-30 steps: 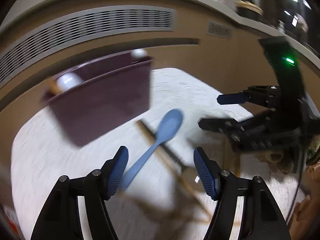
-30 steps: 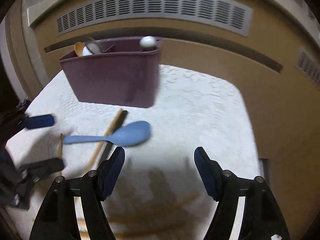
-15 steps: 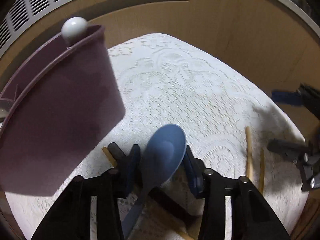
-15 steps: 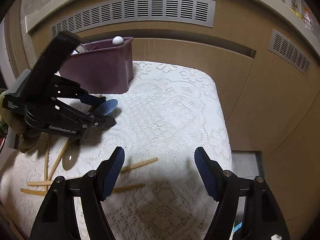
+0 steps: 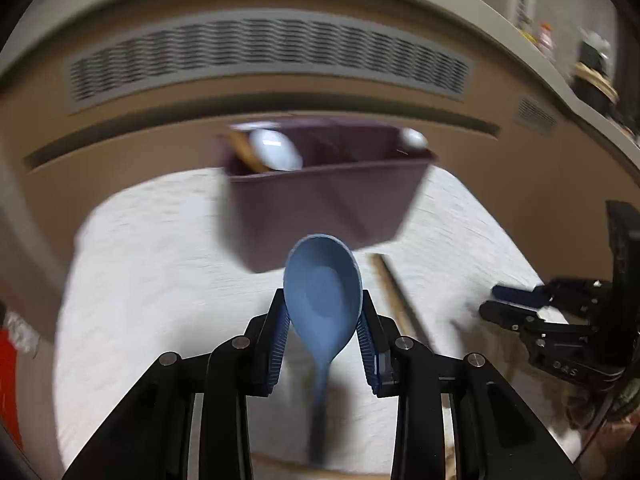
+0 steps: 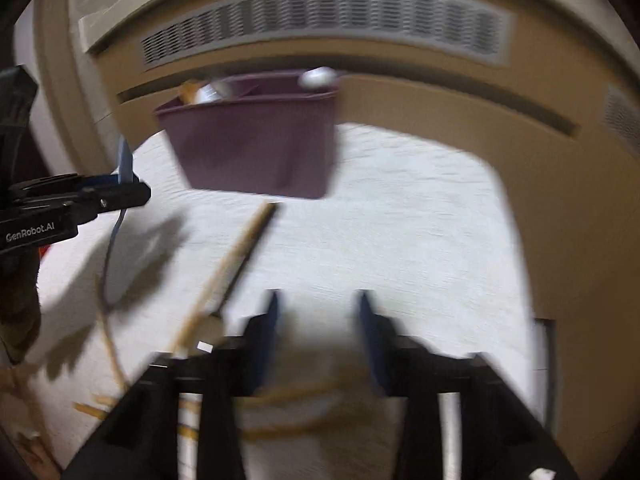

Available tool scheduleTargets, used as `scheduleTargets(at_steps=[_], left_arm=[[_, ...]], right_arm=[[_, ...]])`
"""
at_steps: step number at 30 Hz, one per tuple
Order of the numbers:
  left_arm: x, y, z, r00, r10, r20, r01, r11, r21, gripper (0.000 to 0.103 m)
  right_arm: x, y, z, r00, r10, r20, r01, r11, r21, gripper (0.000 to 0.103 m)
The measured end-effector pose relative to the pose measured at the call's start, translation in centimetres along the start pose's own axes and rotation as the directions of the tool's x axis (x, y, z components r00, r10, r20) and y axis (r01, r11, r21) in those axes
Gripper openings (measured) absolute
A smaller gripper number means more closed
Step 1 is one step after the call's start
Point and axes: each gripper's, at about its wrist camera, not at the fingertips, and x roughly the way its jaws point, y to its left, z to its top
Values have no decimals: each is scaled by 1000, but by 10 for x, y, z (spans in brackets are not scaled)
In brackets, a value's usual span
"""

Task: Organize utensils
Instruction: 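Lift the blue spoon with the left tool while the right tool grasps a wooden chopstick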

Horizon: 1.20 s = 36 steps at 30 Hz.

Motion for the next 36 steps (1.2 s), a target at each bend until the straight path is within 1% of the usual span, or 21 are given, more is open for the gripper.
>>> scheduleTargets(at_steps=[2,5,9,12,15,17,20,22,24,25,27,28,30,33,36], left_arm=[[-8,12,-5,1000,2,18,-1,1000,-31,33],[-19,27,-12,999,-5,39,8,998,-61,34],[-29,44,-22,998,-19,63,25,995,-95,34],[-30,45,-26,997,-33,77,42,993,-112,34],[-32,49,-29,995,-51,88,61,991,-122,34],[-33,52,-30,994,-60,93,71,989,-128,34],[-33,55,-31,993,-69,97,82,987,-139,34],[-32,57,-33,993,-70,98,83,986,-145,34],[-31,58,-33,993,-70,96,84,985,-153,34],[-30,59,-33,993,-72,95,86,984,-158,34],[-30,60,-33,993,-72,93,86,983,-163,34],[-30,60,-34,993,-71,92,85,983,-165,34],[-31,60,-34,993,-71,90,85,983,-166,34],[-30,61,-35,994,-67,86,80,983,-165,34],[-29,61,-34,995,-63,82,76,983,-166,34]], right_arm=[[15,10,10,1000,21,-24,-21,1000,4,14],[32,19,23,996,67,-59,-64,997,49,14],[46,33,34,994,66,-87,-61,996,59,14],[57,39,40,992,70,-109,-62,995,72,14],[69,46,44,990,4,-139,8,996,85,14],[72,48,46,990,-17,-140,31,995,94,14],[78,50,52,986,-77,-149,93,990,106,13],[84,51,57,983,-110,-145,125,987,102,13],[90,53,63,983,-123,-138,136,987,88,14],[93,56,66,985,-109,-136,121,989,82,14],[99,62,66,986,-32,-165,46,996,82,14],[99,66,65,988,-22,-154,33,997,70,14],[98,71,63,988,-18,-151,25,998,49,14],[98,68,60,990,2,-141,5,999,45,14],[91,62,54,990,-9,-139,10,1000,6,14]])
